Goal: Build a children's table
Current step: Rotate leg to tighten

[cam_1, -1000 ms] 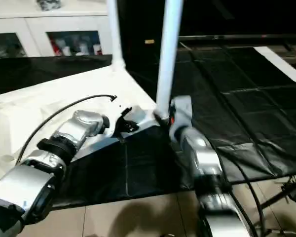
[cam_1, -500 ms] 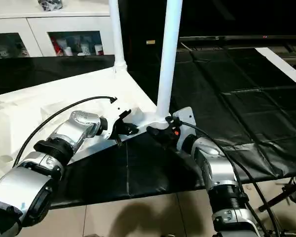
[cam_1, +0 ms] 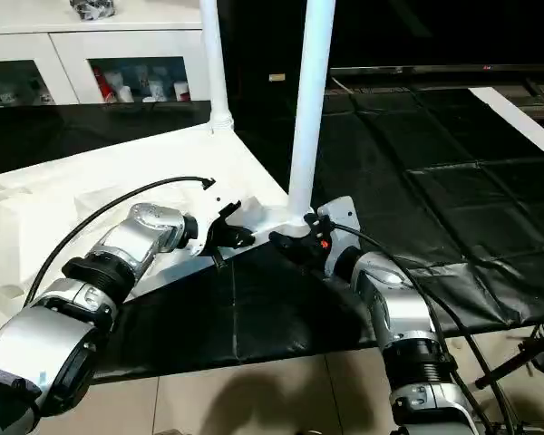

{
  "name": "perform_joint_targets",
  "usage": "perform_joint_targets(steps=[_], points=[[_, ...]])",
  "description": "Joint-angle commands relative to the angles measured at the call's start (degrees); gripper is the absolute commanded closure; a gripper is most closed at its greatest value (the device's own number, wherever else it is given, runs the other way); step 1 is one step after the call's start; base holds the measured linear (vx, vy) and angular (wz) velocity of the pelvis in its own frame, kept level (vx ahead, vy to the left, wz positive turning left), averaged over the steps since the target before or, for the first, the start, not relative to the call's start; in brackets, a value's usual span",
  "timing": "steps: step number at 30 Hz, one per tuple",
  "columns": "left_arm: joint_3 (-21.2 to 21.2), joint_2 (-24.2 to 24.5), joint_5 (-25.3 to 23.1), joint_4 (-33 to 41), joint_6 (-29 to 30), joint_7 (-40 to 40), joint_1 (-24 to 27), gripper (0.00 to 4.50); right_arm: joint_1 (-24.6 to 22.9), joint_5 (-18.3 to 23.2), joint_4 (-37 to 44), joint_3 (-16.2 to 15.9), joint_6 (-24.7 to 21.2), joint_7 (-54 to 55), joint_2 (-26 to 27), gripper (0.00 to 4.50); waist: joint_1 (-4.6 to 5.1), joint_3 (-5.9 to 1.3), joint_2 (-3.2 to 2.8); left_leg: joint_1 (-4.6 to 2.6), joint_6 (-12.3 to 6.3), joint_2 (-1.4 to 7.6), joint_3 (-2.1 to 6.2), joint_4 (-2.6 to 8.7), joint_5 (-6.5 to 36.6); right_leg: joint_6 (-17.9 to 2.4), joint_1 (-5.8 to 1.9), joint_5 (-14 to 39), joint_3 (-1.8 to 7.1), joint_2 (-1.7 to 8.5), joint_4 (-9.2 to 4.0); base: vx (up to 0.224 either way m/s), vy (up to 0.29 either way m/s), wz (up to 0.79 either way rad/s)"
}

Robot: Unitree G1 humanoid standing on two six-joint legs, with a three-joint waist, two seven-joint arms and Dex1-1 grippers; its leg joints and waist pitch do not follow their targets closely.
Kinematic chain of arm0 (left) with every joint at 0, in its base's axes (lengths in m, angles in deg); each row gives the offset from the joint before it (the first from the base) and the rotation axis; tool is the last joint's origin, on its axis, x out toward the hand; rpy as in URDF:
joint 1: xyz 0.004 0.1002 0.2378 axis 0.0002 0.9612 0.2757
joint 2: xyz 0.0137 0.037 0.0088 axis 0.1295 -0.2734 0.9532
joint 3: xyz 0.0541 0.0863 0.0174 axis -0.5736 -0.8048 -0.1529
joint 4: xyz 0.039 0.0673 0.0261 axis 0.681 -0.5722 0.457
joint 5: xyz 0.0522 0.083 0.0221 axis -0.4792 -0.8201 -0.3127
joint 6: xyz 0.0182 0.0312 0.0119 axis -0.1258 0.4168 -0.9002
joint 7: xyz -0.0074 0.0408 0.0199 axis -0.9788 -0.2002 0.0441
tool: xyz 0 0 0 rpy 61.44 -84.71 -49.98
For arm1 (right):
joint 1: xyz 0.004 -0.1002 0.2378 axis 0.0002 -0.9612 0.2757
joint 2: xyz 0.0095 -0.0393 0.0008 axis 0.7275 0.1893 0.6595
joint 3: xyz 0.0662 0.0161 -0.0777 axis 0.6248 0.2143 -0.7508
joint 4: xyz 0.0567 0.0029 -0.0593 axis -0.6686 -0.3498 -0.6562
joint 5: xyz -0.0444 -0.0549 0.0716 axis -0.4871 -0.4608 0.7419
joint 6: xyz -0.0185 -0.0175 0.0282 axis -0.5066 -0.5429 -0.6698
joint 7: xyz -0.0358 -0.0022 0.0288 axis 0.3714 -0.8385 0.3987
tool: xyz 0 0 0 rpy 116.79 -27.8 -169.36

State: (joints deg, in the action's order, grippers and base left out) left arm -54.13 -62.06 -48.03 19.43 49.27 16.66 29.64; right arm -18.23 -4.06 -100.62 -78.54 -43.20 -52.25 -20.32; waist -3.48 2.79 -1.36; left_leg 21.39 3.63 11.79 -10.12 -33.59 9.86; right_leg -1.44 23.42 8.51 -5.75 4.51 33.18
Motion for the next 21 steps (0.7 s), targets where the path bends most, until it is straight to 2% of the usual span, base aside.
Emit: perform_joint_targets(steps=[1,2,3,4,5,6,7,9,11,12,14,16,17,21], points=[[-0.20,0.06,0.27,2.54,-1.35,-1.12,-1.00,4.50,0.39,0.23,1.34,-0.45,0.09,0.09,0.00,0.01,-0.37,-4.33,0.53,-0.54,-5.40,1.12,0.24,3.18,8.57,-13.19,-4.04,10.27,2.62,3.91,-3.35,0.000,0.000,0.00],[-0.52,0.50,0.17,2.76,-1.67,-2.25,-0.68,4.50,-0.78,1.08,2.79,-0.64,0.11,-3.10,-1.83,0.01,-0.46,-4.36,0.53,-0.57,-5.54,1.10,0.22,3.16,8.78,-13.12,-4.12,10.33,2.59,3.89,-3.40,0.000,0.000,0.00],[-2.57,2.24,-0.83,3.24,-3.12,-7.18,0.18,4.50,-1.56,1.91,4.05,-1.07,-0.35,-9.48,-6.41,0.01,-0.60,-4.39,0.14,-0.57,-5.72,1.17,0.28,3.13,8.35,-13.13,-4.12,9.50,2.67,3.90,-3.23,0.000,0.000,0.00],[-3.24,2.81,-1.16,3.40,-3.60,-8.79,0.47,4.50,-1.81,2.18,4.47,-1.21,-0.51,-11.58,-7.91,0.01,-0.82,-4.44,0.34,-0.63,-6.22,1.24,0.40,3.20,8.67,-13.13,-4.39,9.37,2.48,3.82,-3.41,0.000,0.000,0.00],[-5.25,4.62,-2.16,3.83,-5.10,-13.69,1.27,4.50,-2.52,2.97,5.65,-1.64,-1.01,-17.81,-12.39,0.01,-1.00,-4.32,0.38,-0.49,-6.63,1.39,0.18,3.07,7.94,-13.33,-4.24,7.67,2.73,3.75,-3.12,0.000,0.000,0.00],[-6.60,5.84,-2.89,4.03,-6.19,-16.87,1.78,4.50,-2.93,3.46,6.35,-1.87,-1.33,-21.70,-15.23,0.01,-1.21,-4.36,0.46,-0.47,-7.04,1.34,0.22,3.00,8.10,-13.46,-4.45,7.38,2.61,3.65,-3.10,0.000,0.000,0.00],[-6.62,5.86,-2.90,4.03,-6.21,-16.91,1.79,4.50,-2.94,3.46,6.36,-1.88,-1.33,-21.75,-15.27,0.01,-1.72,-4.33,0.54,-0.51,-7.46,1.43,0.07,2.89,8.21,-13.37,-4.40,7.58,2.73,3.79,-3.05,0.000,0.000,0.00],[-7.34,6.55,-3.32,4.07,-6.85,-18.54,2.03,4.50,-3.15,3.69,6.65,-1.94,-1.58,-23.64,-16.76,0.01,-1.97,-4.11,0.52,-0.59,-6.85,1.34,-0.06,2.97,9.94,-12.63,-4.16,11.48,2.59,3.85,-3.49,0.000,0.000,0.00],[-7.41,6.62,-3.36,4.09,-6.95,-18.71,2.08,4.50,-3.27,3.76,6.72,-1.89,-1.64,-23.85,-16.95,0.01,-1.90,-3.59,0.54,-1.14,-4.93,1.23,-0.01,3.27,13.18,-10.31,-3.75,20.42,2.27,3.91,-4.55,0.000,0.000,0.00],[-7.48,6.68,-3.37,4.14,-7.11,-18.90,2.13,4.50,-3.36,3.83,6.83,-1.89,-1.73,-24.02,-17.05,0.01,-2.04,-3.71,0.47,-1.37,-4.20,1.39,0.15,3.35,13.43,-9.88,-3.66,22.39,2.31,4.03,-4.69,0.000,0.000,0.00],[-7.71,6.84,-3.34,4.38,-8.03,-19.60,2.37,4.50,-3.58,3.93,7.13,-2.05,-1.83,-24.44,-17.31,0.01,-2.25,-3.88,0.24,-1.64,-3.73,1.75,0.19,3.46,13.40,-10.91,-3.32,20.13,2.51,3.85,-4.48,0.000,0.000,0.00],[-8.08,7.10,-3.31,4.69,-8.77,-20.43,2.61,4.50,-3.81,4.22,7.46,-2.39,-1.94,-25.01,-17.77,0.01,-2.53,-4.03,0.34,-1.37,-3.67,1.81,0.24,3.47,12.95,-11.83,-3.61,16.96,2.59,3.92,-3.98,0.000,0.000,0.00],[-8.65,7.53,-3.33,5.26,-9.94,-21.74,3.04,4.50,-4.04,4.44,7.70,-2.66,-1.91,-25.45,-18.16,0.01,-2.58,-4.04,0.55,-1.16,-3.97,1.70,0.24,3.48,12.44,-11.68,-3.80,16.30,2.59,4.00,-3.87,0.000,0.000,0.00],[-9.87,8.76,-2.71,7.51,-11.63,-26.31,4.39,4.50,-4.38,4.85,8.11,-3.49,-1.81,-27.01,-19.13,0.01,-2.84,-4.16,0.60,-0.92,-4.71,1.48,-0.01,3.24,10.82,-11.39,-3.80,15.71,2.65,4.13,-3.78,0.000,0.000,0.00]])
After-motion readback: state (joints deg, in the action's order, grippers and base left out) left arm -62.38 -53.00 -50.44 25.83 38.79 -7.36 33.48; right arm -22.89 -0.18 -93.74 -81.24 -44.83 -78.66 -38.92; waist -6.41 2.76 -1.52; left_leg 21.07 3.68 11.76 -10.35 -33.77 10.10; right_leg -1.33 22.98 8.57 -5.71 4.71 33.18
